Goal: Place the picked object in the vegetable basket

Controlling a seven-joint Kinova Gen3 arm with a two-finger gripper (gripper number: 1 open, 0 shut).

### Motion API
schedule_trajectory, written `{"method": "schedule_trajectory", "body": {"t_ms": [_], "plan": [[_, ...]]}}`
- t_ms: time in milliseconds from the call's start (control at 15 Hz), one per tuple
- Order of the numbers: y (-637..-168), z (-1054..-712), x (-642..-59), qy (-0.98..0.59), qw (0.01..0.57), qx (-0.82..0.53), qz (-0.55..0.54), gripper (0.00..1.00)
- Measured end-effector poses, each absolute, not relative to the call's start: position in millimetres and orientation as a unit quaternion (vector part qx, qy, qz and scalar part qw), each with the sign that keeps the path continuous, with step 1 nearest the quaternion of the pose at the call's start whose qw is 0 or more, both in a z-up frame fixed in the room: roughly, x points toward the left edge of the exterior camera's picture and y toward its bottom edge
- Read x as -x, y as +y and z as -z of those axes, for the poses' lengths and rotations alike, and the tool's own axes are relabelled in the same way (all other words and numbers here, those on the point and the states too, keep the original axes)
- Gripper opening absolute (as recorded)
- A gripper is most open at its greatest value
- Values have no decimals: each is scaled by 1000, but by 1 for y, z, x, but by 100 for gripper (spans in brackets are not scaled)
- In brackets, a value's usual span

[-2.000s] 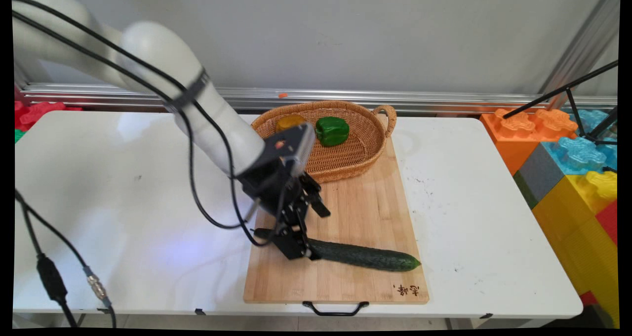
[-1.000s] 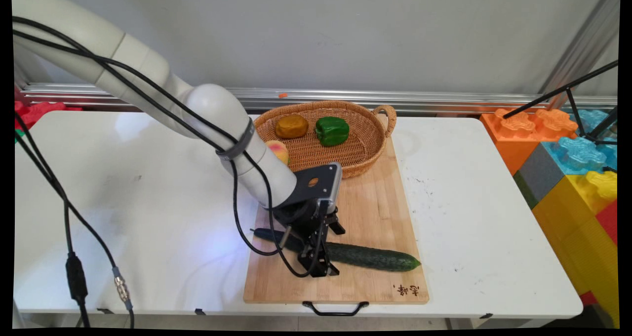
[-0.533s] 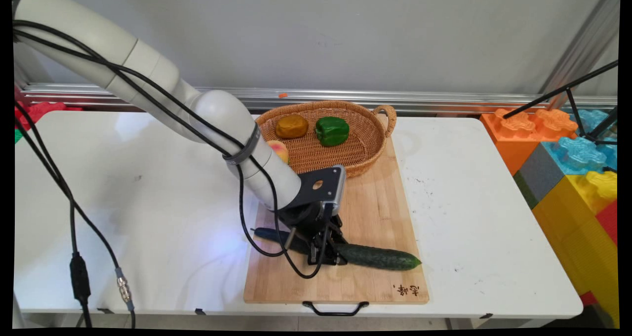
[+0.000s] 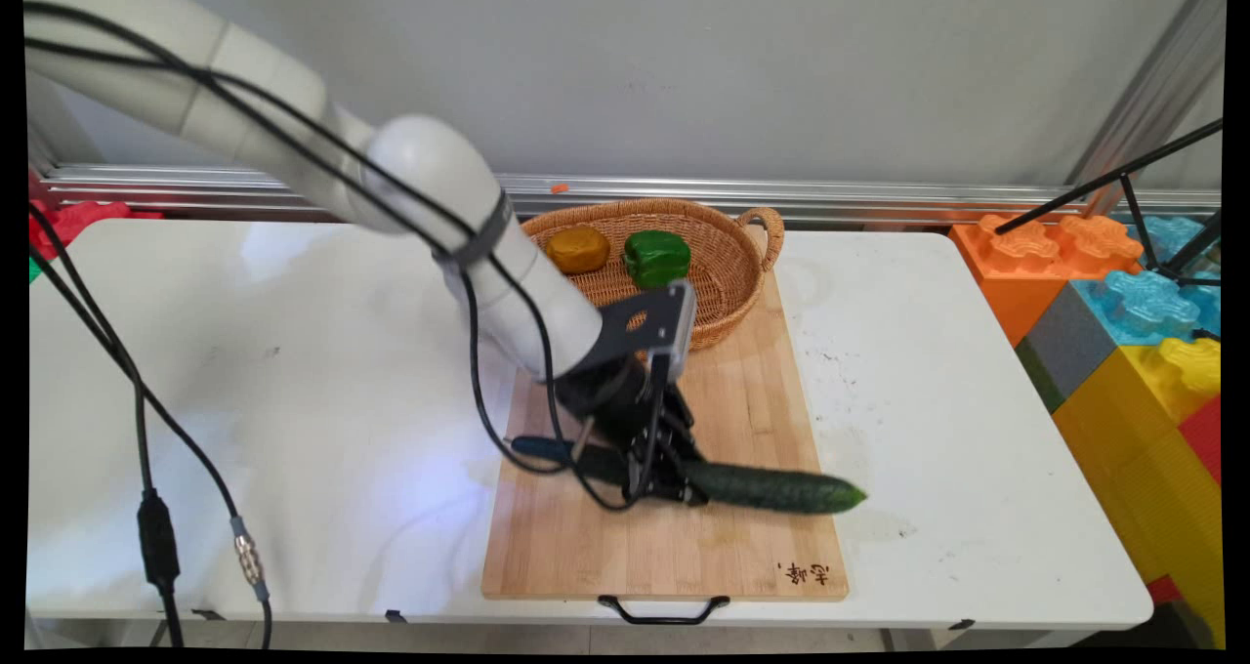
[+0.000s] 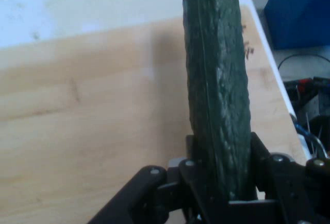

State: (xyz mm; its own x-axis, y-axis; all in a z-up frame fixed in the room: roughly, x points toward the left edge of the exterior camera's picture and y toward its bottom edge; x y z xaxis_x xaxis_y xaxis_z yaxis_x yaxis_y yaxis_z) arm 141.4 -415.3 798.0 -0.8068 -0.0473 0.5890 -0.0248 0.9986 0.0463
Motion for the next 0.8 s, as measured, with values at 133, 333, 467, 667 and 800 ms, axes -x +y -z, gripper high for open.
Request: {"method": "schedule_trajectory", "body": {"t_ms": [133,333,467,667,800], "plan": [[-424,-823,-143,-949,313,-20,19,0],[-448,-859,-146,-948,317,-29,8,0],[-470,-878,-148,-947,317,-39,-6,0],[-504,-896,-152,-947,315,-57,-26,0],[-526,-901,-155,-947,312,-67,-37,0]]}}
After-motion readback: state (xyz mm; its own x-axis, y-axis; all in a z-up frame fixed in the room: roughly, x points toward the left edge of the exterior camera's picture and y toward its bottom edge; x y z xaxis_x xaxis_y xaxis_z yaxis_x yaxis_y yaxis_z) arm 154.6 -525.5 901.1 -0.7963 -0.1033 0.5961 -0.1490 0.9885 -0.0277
